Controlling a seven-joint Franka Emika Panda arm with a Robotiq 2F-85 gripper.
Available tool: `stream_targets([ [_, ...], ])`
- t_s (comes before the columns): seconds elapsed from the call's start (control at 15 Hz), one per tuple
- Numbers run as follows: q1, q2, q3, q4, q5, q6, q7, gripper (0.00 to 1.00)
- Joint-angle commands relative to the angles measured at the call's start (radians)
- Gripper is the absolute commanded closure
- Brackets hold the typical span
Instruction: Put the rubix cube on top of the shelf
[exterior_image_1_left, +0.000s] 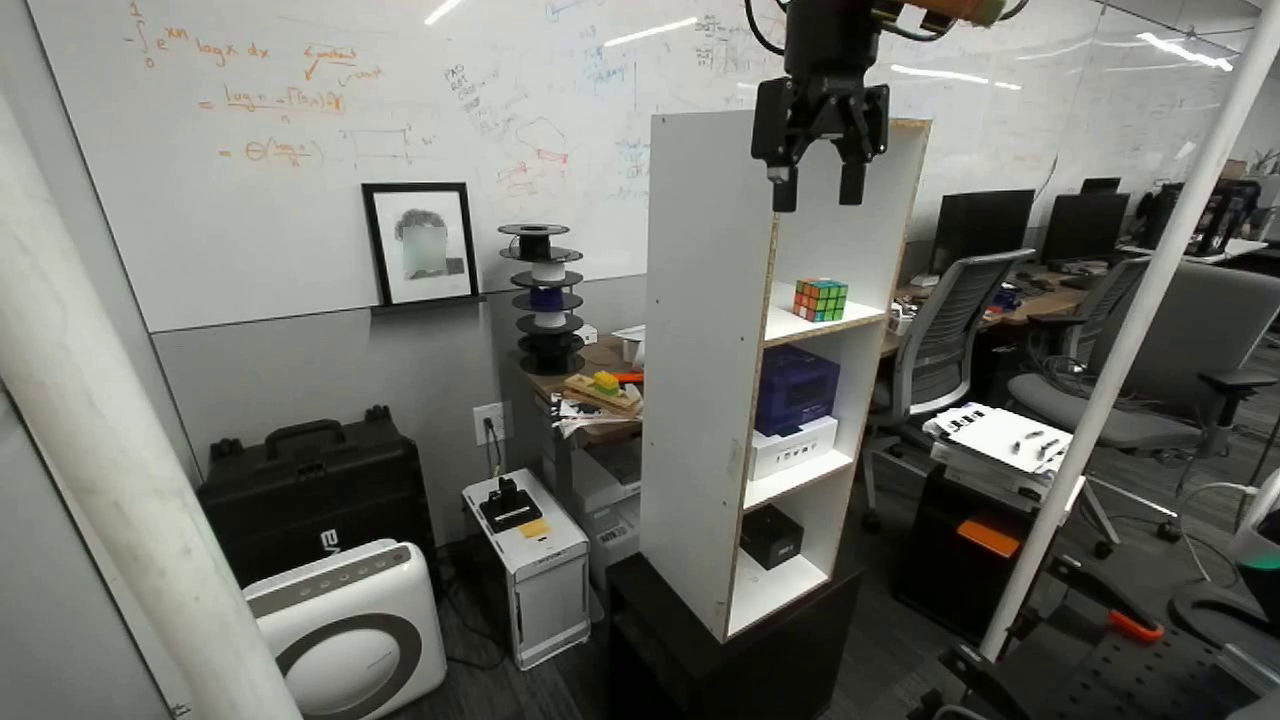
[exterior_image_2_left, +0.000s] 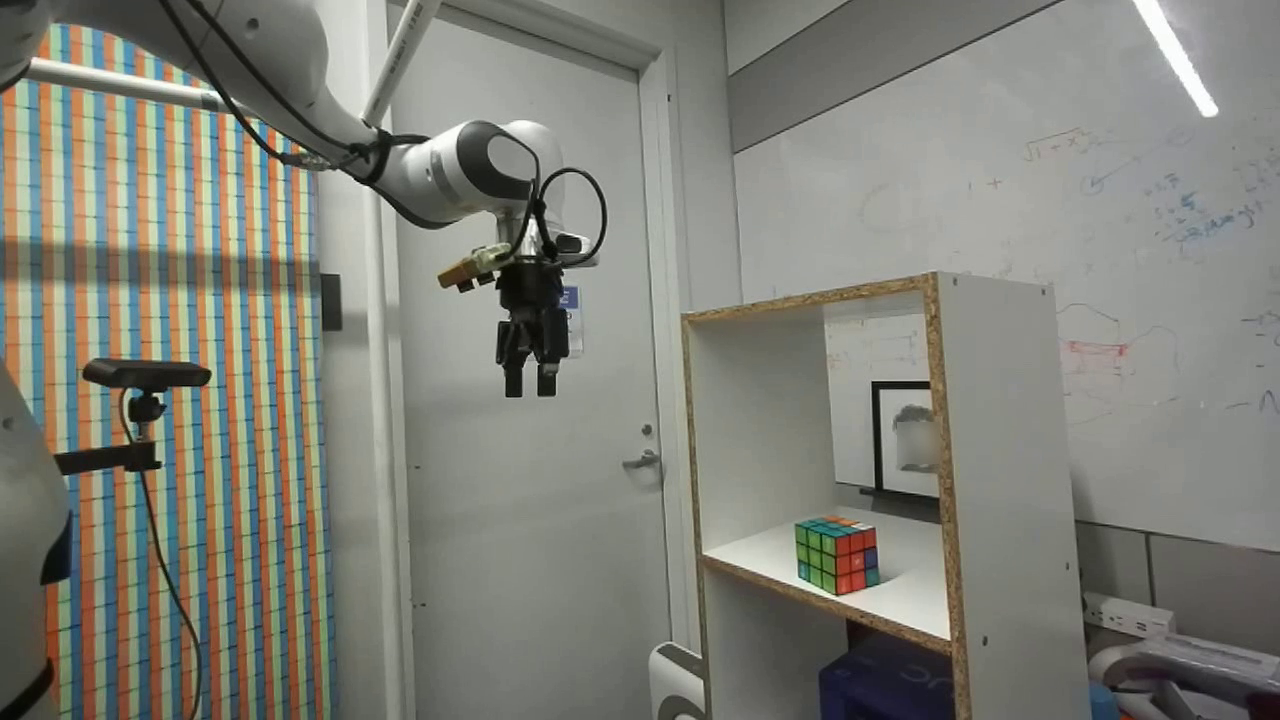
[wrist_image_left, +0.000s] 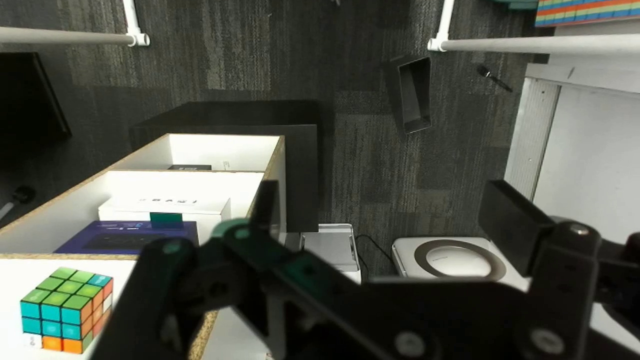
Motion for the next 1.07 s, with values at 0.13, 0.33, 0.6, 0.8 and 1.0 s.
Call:
stream_targets([
  [0.13,0.011,-0.003,-0.004,-0.016,-0.034,0.039,0.050,0.00],
  [0.33,-0.005,-0.013,0.001,-0.081,-0.121,0.142,0.157,0.00],
  [0.6,-0.044,-0.079,-0.033,-0.253,-0.225,0.378,0.277,0.00],
  [0.8,-0.095,-0.151,-0.077,-0.413,-0.272,0.579,0.320,0.00],
  [1.0,-0.165,-0.198,-0.113,-0.520,-0.304,0.746,0.338,0.00],
])
